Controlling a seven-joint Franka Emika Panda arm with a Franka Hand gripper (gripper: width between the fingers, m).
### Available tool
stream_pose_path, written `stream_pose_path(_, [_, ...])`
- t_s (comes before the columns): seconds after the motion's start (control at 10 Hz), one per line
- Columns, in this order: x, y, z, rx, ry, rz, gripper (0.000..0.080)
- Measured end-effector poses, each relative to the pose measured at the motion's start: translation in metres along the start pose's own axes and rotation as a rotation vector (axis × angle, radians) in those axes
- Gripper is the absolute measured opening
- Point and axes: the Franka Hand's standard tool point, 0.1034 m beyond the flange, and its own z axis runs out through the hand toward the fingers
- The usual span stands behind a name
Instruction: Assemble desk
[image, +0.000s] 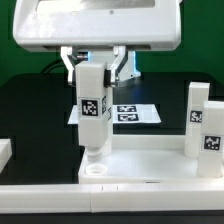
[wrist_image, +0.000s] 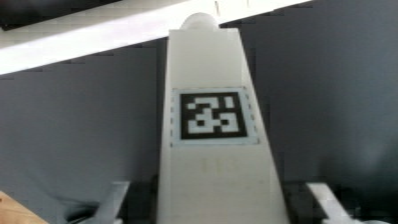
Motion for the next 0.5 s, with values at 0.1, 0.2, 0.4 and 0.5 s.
stream_pose_path(0.1, [-0.001,0.0,0.0,-0.001,-0.001,0.0,0.0284])
stream_pose_path(0.2, [-0.011,0.002,0.003,-0.008,0.007,-0.002,0.0284])
stream_pose_path(0.4, [-0.042,-0.001,0.011,-0.019,-0.014,-0.013,0.0284])
stream_pose_path(0.5, [-0.048,0.0,0.012,-0.021,-0.022,-0.013,0.0284])
